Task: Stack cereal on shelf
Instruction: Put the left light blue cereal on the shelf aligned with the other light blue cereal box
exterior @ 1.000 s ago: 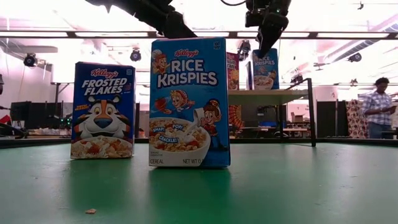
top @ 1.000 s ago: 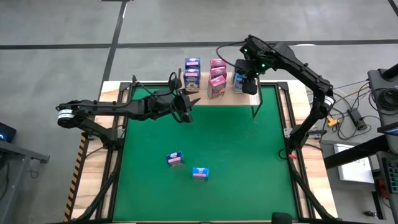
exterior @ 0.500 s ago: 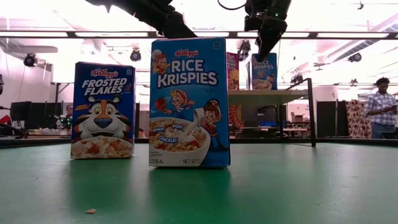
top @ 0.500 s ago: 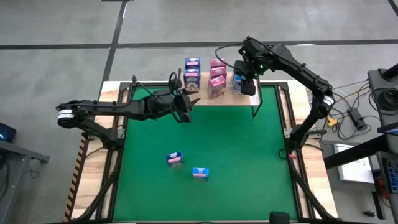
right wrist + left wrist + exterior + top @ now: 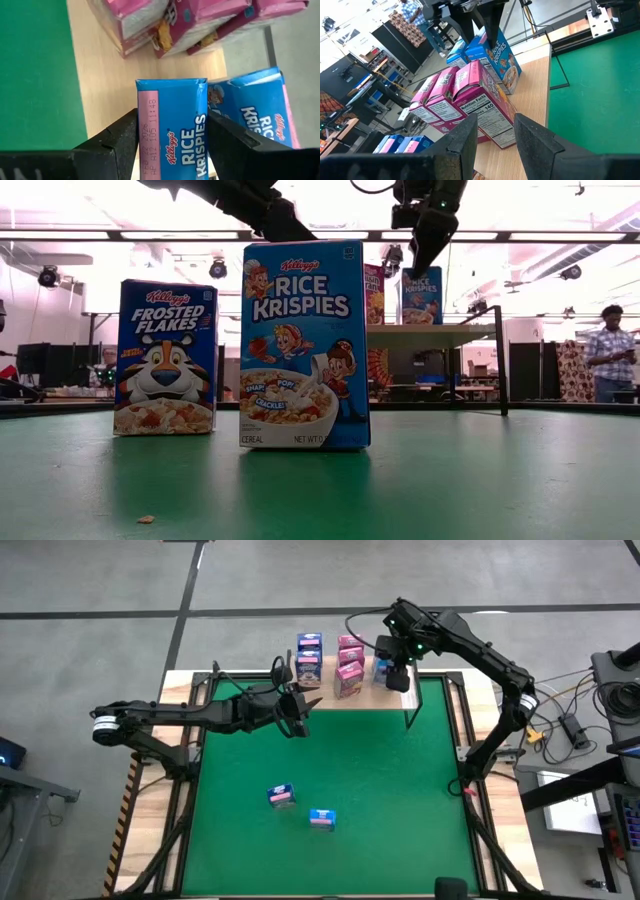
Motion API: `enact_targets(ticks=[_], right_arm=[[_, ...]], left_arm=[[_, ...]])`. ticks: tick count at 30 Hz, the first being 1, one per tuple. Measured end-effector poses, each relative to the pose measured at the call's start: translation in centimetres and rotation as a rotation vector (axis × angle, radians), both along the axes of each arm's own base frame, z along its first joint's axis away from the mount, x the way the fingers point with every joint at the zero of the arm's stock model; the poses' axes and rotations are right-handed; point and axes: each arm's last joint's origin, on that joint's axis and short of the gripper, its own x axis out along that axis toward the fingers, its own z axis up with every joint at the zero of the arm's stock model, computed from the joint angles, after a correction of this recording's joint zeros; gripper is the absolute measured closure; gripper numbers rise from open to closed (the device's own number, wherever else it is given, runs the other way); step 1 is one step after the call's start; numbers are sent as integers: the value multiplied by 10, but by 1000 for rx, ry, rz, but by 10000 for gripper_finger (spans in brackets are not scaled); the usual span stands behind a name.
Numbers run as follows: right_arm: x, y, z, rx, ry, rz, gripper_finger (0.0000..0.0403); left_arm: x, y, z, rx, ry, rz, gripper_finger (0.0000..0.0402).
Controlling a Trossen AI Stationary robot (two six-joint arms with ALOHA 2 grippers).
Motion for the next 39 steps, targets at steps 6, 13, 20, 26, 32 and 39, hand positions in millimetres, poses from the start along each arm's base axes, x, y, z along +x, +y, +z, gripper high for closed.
enact_targets(ticks=[6, 13, 20, 26, 32, 39], right_arm=[[-1, 0, 5, -23, 4, -19, 206], [-5, 4, 4, 17, 31, -9, 206], [-5, 4, 4, 17, 32, -4, 206], [-3, 3, 5, 17, 12, -29, 206], [-4, 3, 4, 20, 24, -25, 207], [-2, 8, 3, 10, 43, 22, 226]], left_arm=[[0, 0, 0, 0, 0, 0, 290], [0, 0, 0, 0, 0, 0, 290], [0, 0, 0, 0, 0, 0, 290], [0, 0, 0, 0, -1, 0, 290], [0, 0, 0, -1, -1, -1, 290], [0, 0, 0, -1, -1, -1, 290]])
